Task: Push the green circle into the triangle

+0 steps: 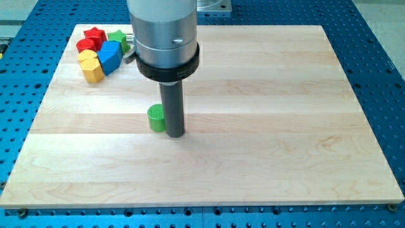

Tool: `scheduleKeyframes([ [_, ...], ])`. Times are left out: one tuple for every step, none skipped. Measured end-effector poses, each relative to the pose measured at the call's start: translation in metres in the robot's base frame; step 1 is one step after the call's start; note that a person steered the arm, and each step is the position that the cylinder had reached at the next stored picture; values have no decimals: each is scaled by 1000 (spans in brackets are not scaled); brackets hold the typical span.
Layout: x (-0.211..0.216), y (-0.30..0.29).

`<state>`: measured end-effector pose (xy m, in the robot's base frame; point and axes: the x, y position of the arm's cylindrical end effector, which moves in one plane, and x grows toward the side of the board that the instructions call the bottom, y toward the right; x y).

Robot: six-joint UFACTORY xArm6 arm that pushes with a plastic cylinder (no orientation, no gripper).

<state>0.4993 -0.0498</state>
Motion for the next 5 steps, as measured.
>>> scheduleKeyframes([
  [0, -7],
  [-2, -34],
  [-23, -63],
  [-48, -65],
  [-94, -83],
])
